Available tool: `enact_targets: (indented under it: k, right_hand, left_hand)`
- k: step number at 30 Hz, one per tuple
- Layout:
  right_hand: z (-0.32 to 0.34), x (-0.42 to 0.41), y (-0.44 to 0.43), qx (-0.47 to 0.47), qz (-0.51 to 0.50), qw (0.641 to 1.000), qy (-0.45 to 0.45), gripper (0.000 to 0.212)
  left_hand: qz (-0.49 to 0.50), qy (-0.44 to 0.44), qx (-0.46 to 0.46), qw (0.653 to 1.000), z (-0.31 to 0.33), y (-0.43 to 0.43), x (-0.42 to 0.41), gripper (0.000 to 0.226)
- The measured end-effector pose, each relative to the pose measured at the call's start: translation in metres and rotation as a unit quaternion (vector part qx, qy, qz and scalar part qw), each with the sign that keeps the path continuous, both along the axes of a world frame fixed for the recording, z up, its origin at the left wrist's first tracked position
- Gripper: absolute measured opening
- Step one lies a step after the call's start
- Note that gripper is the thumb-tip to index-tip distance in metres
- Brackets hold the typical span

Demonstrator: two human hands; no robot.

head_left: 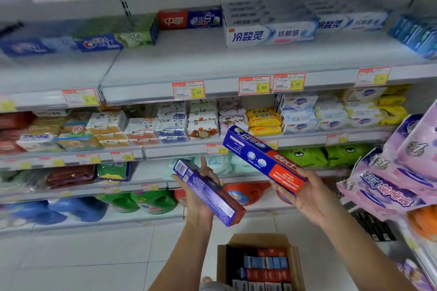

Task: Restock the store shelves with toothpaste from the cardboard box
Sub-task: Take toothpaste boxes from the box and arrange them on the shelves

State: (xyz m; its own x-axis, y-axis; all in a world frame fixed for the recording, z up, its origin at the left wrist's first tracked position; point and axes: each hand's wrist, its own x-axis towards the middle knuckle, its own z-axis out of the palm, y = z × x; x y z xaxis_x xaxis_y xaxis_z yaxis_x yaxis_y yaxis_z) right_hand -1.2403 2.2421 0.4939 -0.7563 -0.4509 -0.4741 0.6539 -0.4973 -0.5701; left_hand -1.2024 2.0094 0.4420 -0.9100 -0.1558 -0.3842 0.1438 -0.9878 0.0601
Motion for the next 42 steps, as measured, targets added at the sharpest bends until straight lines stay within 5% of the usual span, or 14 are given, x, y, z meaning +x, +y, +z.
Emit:
enact_targets:
  k: [5,7,14,22,34,39,42]
  right_hand:
    - [0.005,-0.008,-0.010,0.005,0.005,1.000,0.018,0.110]
    - [0.007,-0.010,-0.013,0.009,0.009,1.000,0.026,0.108]
    - [0.013,-0.022,-0.018,0.007,0.003,1.000,0.029,0.106]
    - [0.024,-0.028,-0.016,-0.011,-0.008,1.000,0.022,0.102]
    - [0.032,-0.026,-0.007,-0.023,-0.021,0.999,0.014,0.100]
    - [0.034,-0.018,-0.013,0.087,-0.016,0.989,0.119,0.092]
    - [0.045,-0.008,-0.018,0.207,-0.001,0.946,0.249,0.052]
  left_hand:
    - [-0.014,-0.045,-0.074,0.996,0.008,-0.012,-0.012,0.048]
    - [-0.030,-0.048,-0.038,0.998,0.013,-0.016,-0.012,0.040]
    - [-0.061,-0.011,-0.030,0.998,0.023,-0.025,-0.021,0.058]
    - [-0.135,-0.189,-0.187,0.954,0.031,-0.017,-0.050,0.050]
    - [-0.151,-0.133,-0.211,0.956,0.050,-0.001,-0.053,0.025]
    - [-0.144,-0.152,-0.209,0.955,0.050,0.005,-0.058,0.039]
    - [-0.136,-0.151,-0.208,0.957,0.053,0.011,-0.062,0.043]
